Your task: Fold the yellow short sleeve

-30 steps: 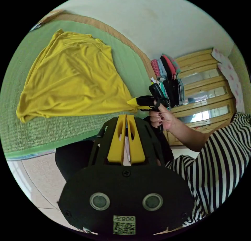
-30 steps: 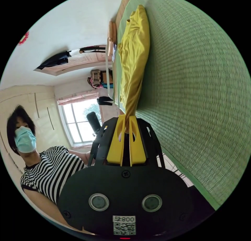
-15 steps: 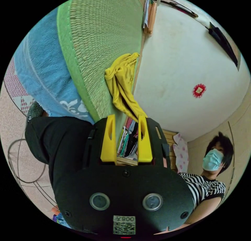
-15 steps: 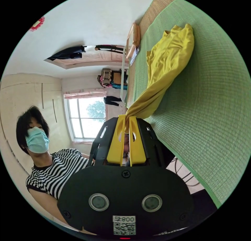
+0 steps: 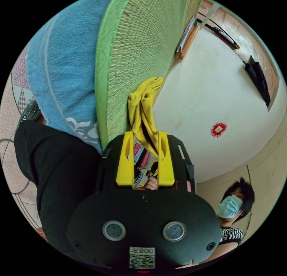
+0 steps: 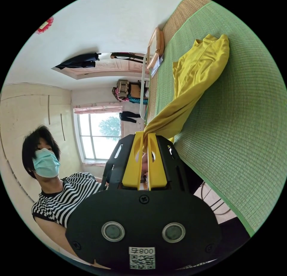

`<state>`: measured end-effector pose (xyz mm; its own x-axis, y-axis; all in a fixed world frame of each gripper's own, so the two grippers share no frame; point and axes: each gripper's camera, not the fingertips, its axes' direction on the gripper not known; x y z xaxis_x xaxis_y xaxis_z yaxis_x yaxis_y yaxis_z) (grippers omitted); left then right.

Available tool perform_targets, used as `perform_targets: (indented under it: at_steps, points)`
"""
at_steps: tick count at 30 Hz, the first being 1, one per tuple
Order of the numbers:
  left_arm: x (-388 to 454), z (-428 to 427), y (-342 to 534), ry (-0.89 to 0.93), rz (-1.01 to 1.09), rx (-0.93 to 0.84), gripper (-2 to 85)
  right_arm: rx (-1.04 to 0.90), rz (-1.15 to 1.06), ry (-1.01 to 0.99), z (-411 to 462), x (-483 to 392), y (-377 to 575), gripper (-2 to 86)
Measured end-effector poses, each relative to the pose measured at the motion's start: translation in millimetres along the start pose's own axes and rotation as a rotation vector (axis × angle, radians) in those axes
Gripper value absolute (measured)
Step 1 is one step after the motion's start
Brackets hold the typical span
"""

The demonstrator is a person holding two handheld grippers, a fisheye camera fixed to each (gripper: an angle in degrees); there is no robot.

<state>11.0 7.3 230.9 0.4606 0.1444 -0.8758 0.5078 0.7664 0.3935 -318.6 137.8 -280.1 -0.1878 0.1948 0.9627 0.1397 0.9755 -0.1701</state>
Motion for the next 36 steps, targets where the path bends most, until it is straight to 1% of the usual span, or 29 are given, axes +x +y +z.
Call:
perform_targets:
  at_steps: [6,12,18,27,36]
  points:
    - [6,-13,5,0.001,0.020,0.056,10.8,0.018,0.000,-0.014,-27,18,16,1.8]
    - [15,-28,18,-0.035,0.048,0.064,5.6,0.039,0.009,-0.018,-61,43,41,1.9]
    - [39,-44,49,-0.070,0.100,0.017,3.8,0.064,0.039,-0.018,-104,78,79,1.9]
    - [87,-75,120,-0.081,0.159,-0.082,3.6,0.097,0.060,-0.041,-174,124,175,1.9]
    - [172,-83,206,-0.014,0.291,-0.219,4.3,0.194,-0.057,-0.109,-261,139,287,1.8]
